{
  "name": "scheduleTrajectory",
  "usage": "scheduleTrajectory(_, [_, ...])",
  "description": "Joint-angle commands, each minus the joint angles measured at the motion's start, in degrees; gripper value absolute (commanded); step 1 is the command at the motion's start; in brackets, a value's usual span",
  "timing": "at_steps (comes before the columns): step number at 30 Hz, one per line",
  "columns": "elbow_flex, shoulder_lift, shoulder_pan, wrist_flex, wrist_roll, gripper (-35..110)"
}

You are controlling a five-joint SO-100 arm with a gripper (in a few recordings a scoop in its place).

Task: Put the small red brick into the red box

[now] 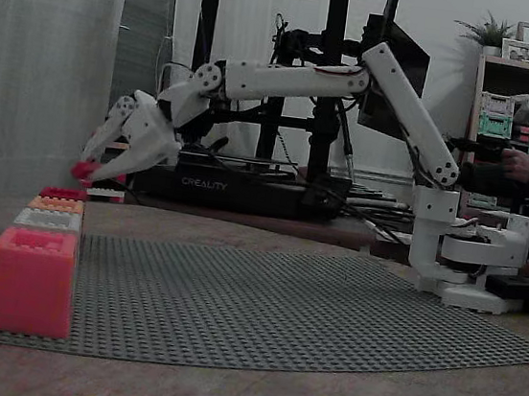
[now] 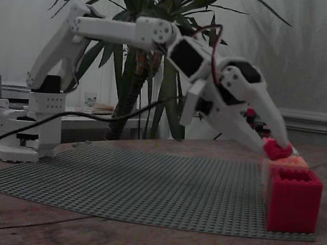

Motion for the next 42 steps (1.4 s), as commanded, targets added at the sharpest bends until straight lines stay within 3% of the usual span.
scheduleTrajectory(1, [-5.80, 1.41, 0.53, -2.11, -1.05, 4])
scheduleTrajectory(15, [-5.80, 0.18, -0.62, -3.43, -3.25, 18])
scheduleTrajectory(22, [-0.09, 9.93, -2.11, -2.29, -2.64, 0])
scheduleTrajectory(29, [22.85, 35.33, -6.77, -0.44, -9.14, 0])
scheduleTrajectory(35, [59.77, 59.33, -11.95, -1.93, -17.49, 0])
scheduleTrajectory(42, [94.48, 87.28, -15.82, -0.26, -16.35, 0])
